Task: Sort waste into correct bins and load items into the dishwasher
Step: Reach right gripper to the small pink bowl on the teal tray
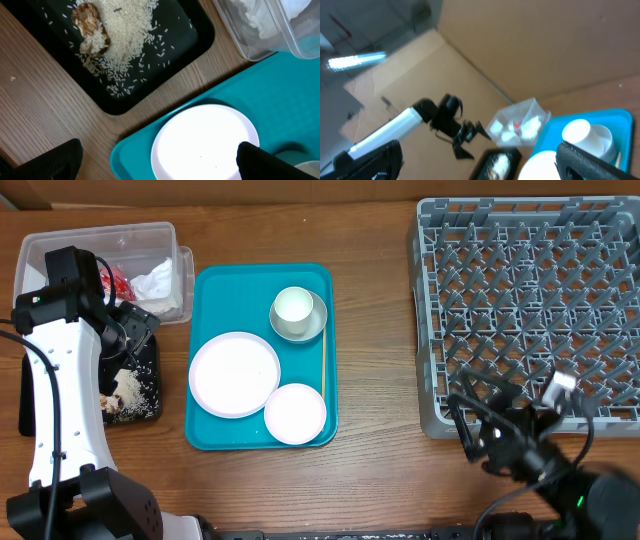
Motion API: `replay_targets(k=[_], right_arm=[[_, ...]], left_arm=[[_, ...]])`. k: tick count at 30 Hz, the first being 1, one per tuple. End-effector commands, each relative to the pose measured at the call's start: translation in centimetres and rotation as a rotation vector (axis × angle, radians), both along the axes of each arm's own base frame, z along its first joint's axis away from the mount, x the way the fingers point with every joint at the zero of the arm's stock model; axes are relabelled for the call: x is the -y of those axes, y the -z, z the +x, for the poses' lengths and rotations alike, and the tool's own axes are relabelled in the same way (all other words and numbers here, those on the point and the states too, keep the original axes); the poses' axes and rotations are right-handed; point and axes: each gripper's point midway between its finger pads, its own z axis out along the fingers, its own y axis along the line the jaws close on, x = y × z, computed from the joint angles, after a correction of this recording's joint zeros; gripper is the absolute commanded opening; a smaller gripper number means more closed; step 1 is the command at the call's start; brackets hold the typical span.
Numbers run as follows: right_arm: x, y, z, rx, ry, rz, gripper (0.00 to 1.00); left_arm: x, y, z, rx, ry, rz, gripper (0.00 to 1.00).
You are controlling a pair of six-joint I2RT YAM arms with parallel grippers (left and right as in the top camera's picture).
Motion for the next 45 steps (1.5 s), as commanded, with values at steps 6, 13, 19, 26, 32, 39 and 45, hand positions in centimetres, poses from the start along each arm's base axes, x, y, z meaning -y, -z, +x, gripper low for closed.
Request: replay_targets(k=[6,13,19,26,32,39,45], right_arm=[[-4.3,-3.1,4.6,-0.058,-0.207,-0.274,0.99],[-10.9,4.6,6.6,-0.258,-0.160,-0.566,0.99],[-19.8,14.8,4.5,-0.384,-0.244,-0.827,1.00],[-26.2,23.1,1.3,-0.406,-0.386,-0.971,0.99],[-26.7,26.7,0.4,-0.450,-0.415,-1.042,0.99],[-27.6,27.4,-1.6,-0.547,-0.519,-0.983,1.00],[-27.1,27.6,-0.3,-0.526,-0.435,-1.007,1.00]], left_arm=[[0.0,-0.2,-0.2,0.010,-0.024,-0.003,1.00],[0.0,-0.2,-0.2,0.010,-0.024,-0.003,1.00],[0.0,-0.2,-0.2,0.010,-0.024,-0.003,1.00],[0.0,-0.2,-0.2,0.010,-0.024,-0.003,1.00],[0.0,-0.2,-0.2,0.010,-0.024,-0.003,1.00],[0.0,-0.2,-0.2,0.010,-0.024,-0.003,1.00],[0.0,-0.2,-0.2,0.010,-0.024,-0.003,1.00]])
